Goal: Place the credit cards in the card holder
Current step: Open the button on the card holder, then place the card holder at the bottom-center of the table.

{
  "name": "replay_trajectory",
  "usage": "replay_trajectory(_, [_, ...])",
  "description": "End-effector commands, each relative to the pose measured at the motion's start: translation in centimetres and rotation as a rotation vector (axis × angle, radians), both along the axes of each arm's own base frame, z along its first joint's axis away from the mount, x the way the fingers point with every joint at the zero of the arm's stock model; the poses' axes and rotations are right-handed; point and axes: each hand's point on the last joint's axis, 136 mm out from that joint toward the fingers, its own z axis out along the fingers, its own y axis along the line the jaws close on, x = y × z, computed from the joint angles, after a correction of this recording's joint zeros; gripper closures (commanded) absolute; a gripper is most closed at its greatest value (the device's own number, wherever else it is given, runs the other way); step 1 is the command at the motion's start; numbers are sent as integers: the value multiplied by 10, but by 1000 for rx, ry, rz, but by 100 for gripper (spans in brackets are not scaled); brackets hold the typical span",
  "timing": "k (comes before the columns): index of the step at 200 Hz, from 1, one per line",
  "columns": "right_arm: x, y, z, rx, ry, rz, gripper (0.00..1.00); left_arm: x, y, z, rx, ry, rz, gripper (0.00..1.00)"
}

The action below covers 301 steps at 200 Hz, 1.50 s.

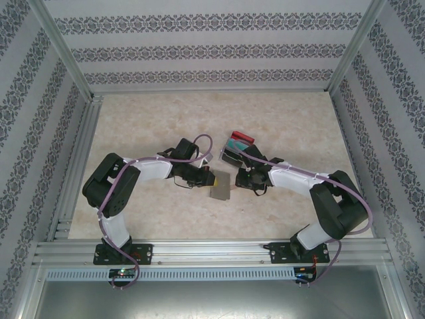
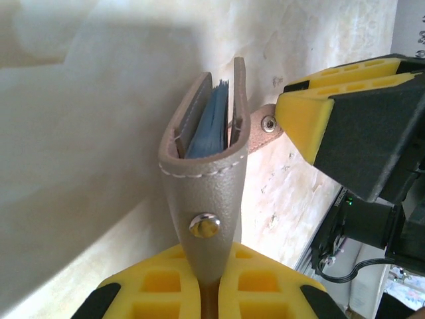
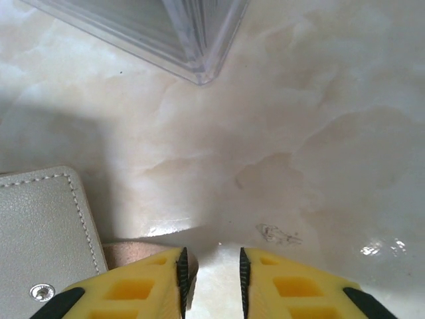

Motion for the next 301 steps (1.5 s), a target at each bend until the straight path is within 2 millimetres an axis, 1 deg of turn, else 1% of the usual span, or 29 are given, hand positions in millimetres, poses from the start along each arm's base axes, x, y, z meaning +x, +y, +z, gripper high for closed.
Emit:
replay_trajectory(1, [-7,-5,-1,-12,16,6,70,-3,-1,3,22,-11,-26,90])
replay_trajectory(10, [-8,-4,0,-14,22,16,70,-4,-1,2,26,-9,-29,89])
replay_trajectory(15, [-9,-4,1,-18,21,24,70,-4,0,1,33,-7,-27,85])
replay_trajectory(32, [-10,-2,4,-45,15,61,70,-4,2,0,46,-9,-23,84])
replay_trajectory(35, [-11,-1,3,-51,21,76,70,-4,3,-1,50,-8,-21,82])
replay_trajectory(40, [-13,-1,1,-65,32,99,71,-4,4,-1,58,-8,-17,75])
replay_trajectory(51, [-17,3,-1,-104,32,163,73,-3,5,-4,69,-6,-12,74])
replay_trajectory(58, [-20,5,-4,-134,25,196,72,-3,6,-4,73,-2,-9,68])
replay_trajectory(63, [-22,4,-6,-161,25,202,72,-3,6,-5,78,-3,-5,65])
replay_trajectory(75, [-25,1,-12,-202,45,210,74,-2,7,-6,92,-10,10,62])
replay_trajectory(81, [-26,-2,-13,-229,47,207,75,-1,10,-7,105,-14,19,57])
replay_trajectory(95, [-25,-9,-13,-298,17,214,73,1,16,-7,146,-28,40,53])
replay_trajectory(101, [-25,-11,-13,-308,11,213,72,2,19,-6,164,-41,51,48])
replay_trajectory(106, [-25,-14,-14,-319,16,209,72,3,22,-5,176,-52,62,46])
replay_trajectory(126, [-24,-15,-16,-352,25,224,72,4,30,3,210,-85,76,42])
replay_trajectory(151, [-24,-11,-16,-339,5,224,72,6,32,18,212,-135,82,42])
replay_trajectory(169, [-19,1,-4,-244,-38,207,71,7,32,28,224,-175,74,42])
replay_trajectory(184, [-13,10,9,-155,-68,176,69,7,39,28,320,-215,61,43])
replay_trajectory(201, [-7,12,24,-61,-96,128,68,8,45,28,427,-269,46,39])
replay_trajectory(218, [-3,13,34,36,-103,87,69,9,42,29,435,-288,55,38])
replay_trajectory(227, [-1,12,38,65,-108,73,69,10,40,30,449,-303,57,36])
replay_trajectory(245, [0,5,44,98,-110,33,68,12,39,30,499,-328,47,35])
replay_trajectory(257, [3,-2,50,117,-125,-2,68,14,35,31,497,-337,49,35])
replay_trajectory(262, [6,-5,54,131,-141,-12,68,16,34,32,488,-342,56,33])
replay_trajectory(271, [14,-11,63,150,-167,-33,67,21,31,35,476,-349,80,27])
replay_trajectory(284, [27,-22,78,150,-207,-56,66,28,27,41,454,-365,97,26])
replay_trajectory(297, [42,-35,93,135,-247,-63,53,36,22,46,422,-362,122,25])
replay_trajectory(301, [48,-38,95,131,-258,-64,50,39,21,47,411,-358,134,23])
